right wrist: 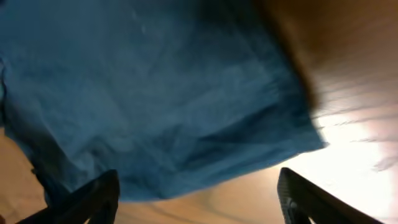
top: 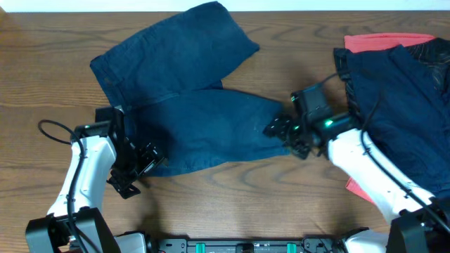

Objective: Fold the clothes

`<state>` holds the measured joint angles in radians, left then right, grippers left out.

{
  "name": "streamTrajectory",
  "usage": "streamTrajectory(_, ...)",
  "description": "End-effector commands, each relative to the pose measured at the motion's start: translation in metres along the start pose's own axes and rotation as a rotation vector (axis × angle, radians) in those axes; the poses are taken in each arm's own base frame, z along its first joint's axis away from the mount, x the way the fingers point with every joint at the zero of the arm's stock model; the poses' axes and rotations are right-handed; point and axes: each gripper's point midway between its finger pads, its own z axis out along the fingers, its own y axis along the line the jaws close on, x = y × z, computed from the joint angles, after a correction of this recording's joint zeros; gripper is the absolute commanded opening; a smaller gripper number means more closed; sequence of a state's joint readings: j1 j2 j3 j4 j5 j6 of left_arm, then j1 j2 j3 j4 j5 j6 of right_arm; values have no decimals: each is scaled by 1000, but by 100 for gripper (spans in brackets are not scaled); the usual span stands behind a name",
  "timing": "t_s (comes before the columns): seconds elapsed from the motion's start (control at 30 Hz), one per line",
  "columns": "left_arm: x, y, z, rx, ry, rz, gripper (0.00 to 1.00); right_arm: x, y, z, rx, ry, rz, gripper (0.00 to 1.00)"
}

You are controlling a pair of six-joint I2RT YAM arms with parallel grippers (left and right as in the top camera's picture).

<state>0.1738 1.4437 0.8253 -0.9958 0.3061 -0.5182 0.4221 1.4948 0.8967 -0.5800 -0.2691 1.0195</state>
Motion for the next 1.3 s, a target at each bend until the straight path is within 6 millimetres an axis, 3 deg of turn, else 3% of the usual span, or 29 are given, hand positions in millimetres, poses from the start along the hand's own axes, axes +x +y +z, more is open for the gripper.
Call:
streamTrajectory(0.0,-1,8,11,-26,-17,-65,96,12,-16,18,31,-12,180,77)
streamTrajectory(0.27,-19,8,32,9,-108,-44,84,12,-36,36,22,-58,267,74)
streamTrajectory(0.5,-31,19,31,-53,-174,-45,59,12,-42,41,17,-70,265,74)
streamTrajectory(0.7,-41,12,28,-19,-220,-76,59,8,-41,40,13,-89,253,74)
streamTrajectory(0.83,-47,30,24,-95,-283,-233,60,8,-41,40,14,-92,251,74)
streamTrajectory(1.07,-54,30,22,-96,-318,-259,58,8,-41,40,16,-91,236,74)
streamTrajectory(1.13,-58,29,21,-87,-332,-265,49,8,-41,40,16,-91,236,73)
streamTrajectory(1.23,-61,26,20,-72,-346,-266,24,8,-41,40,15,-91,264,70)
streamTrajectory(1.27,-62,25,20,-70,-348,-266,21,7,-42,40,15,-94,275,69)
